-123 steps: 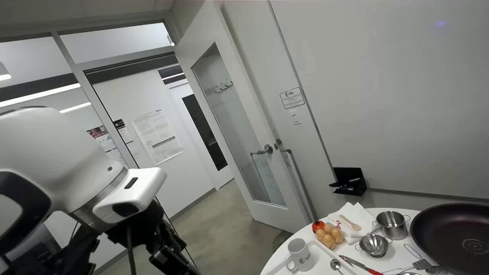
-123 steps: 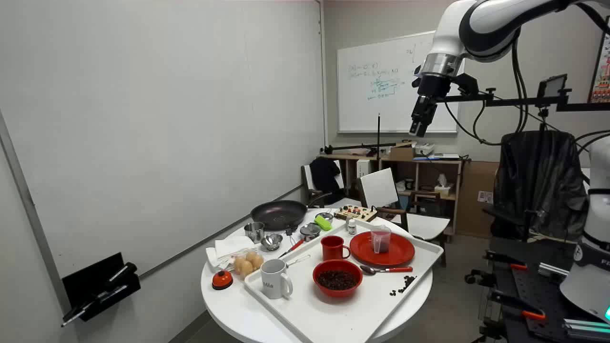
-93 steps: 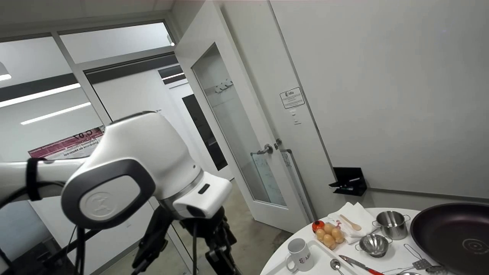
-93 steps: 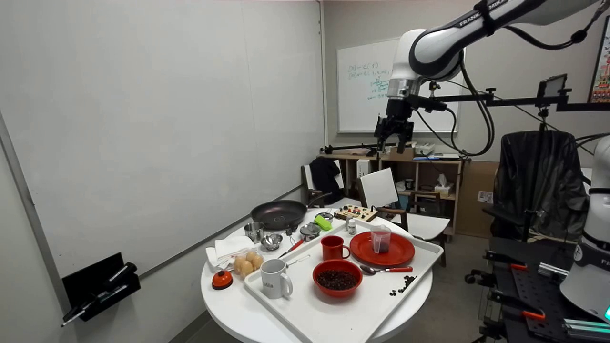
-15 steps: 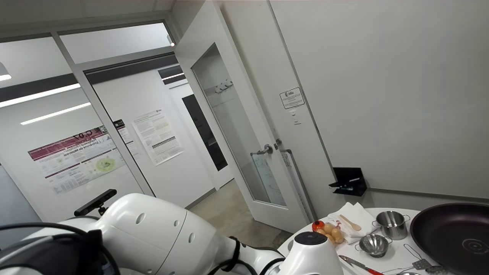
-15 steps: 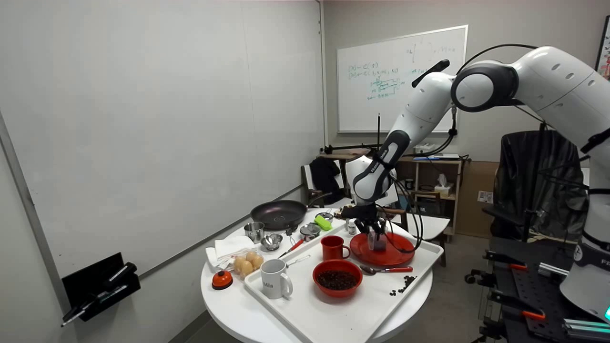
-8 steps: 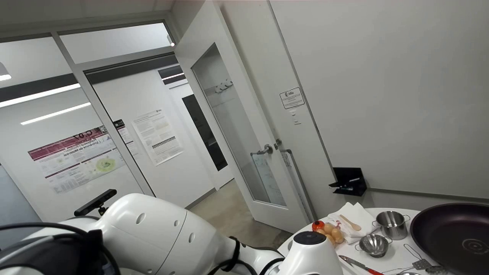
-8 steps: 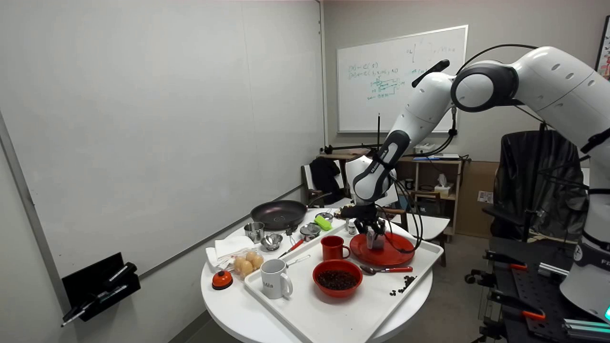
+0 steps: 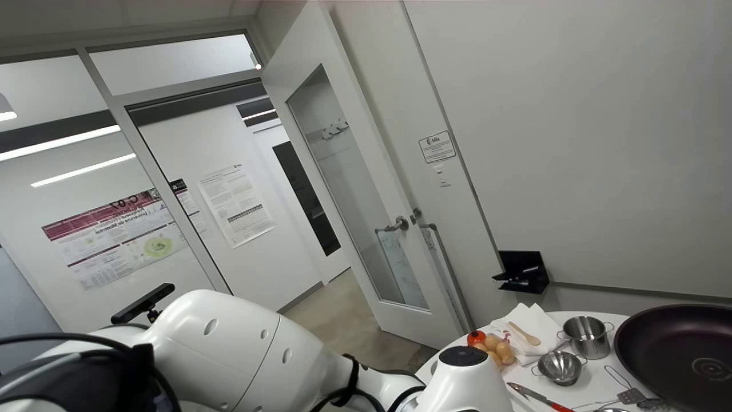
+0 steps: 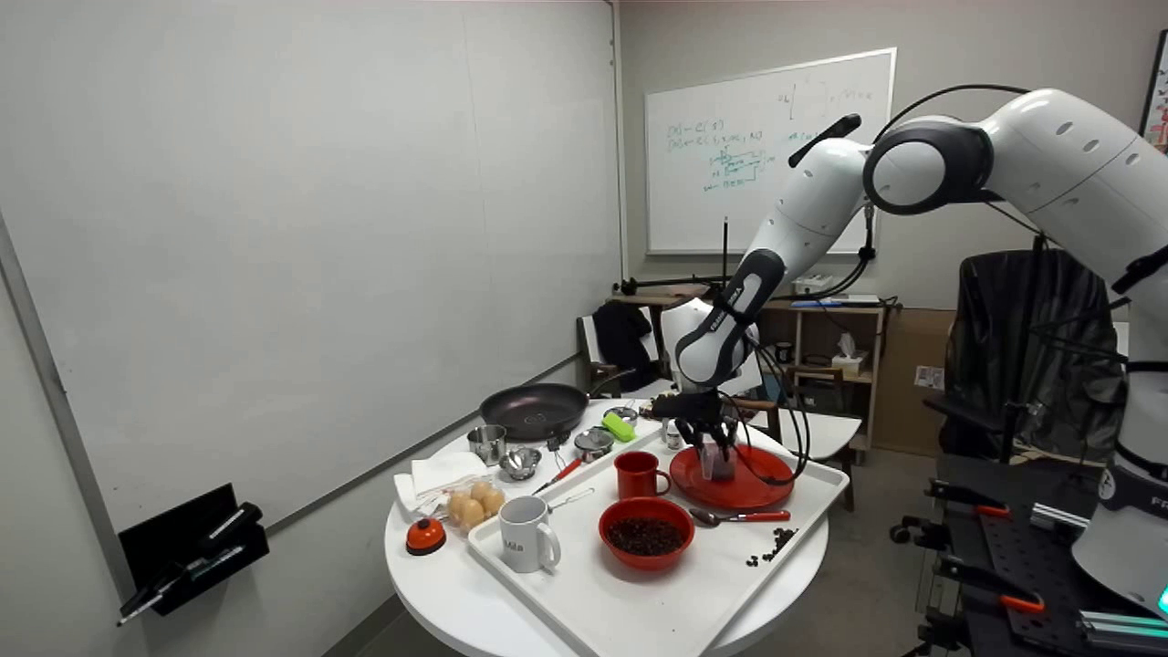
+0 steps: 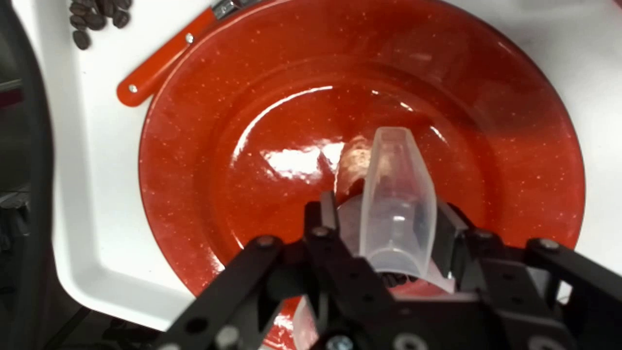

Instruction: Pour a portion of the contents inside the clear jar into the red bowl

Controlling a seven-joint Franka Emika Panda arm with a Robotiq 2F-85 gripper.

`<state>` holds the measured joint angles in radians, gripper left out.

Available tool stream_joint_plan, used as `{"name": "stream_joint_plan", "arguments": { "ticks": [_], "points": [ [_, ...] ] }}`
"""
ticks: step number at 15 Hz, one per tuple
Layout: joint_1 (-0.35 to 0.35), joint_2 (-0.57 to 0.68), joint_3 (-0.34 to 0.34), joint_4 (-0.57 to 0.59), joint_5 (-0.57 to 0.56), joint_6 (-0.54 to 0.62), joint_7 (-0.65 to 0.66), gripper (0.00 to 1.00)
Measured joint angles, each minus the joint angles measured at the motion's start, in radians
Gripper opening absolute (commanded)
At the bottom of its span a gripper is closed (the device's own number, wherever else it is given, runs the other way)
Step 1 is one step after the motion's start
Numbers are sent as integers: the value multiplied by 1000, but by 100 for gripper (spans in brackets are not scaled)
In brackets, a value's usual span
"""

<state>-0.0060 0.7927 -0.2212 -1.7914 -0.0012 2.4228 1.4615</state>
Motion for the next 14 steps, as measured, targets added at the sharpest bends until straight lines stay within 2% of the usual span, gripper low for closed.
{"name": "stream_joint_plan", "arguments": {
  "ticks": [1,2,3,4,6,11,12,14],
  "points": [
    [0,0,0,0,0,0,0,85],
    [0,0,0,0,0,0,0,86],
    [0,-1,0,0,0,1,0,62],
    [1,-2,-1,0,0,4,0,54],
    [1,-6,-2,-3,0,14,1,47],
    [3,-17,-6,-9,0,54,3,9],
    [3,-18,-6,-10,0,57,3,4],
    [4,-19,-6,-10,0,59,3,7]
  ]
}}
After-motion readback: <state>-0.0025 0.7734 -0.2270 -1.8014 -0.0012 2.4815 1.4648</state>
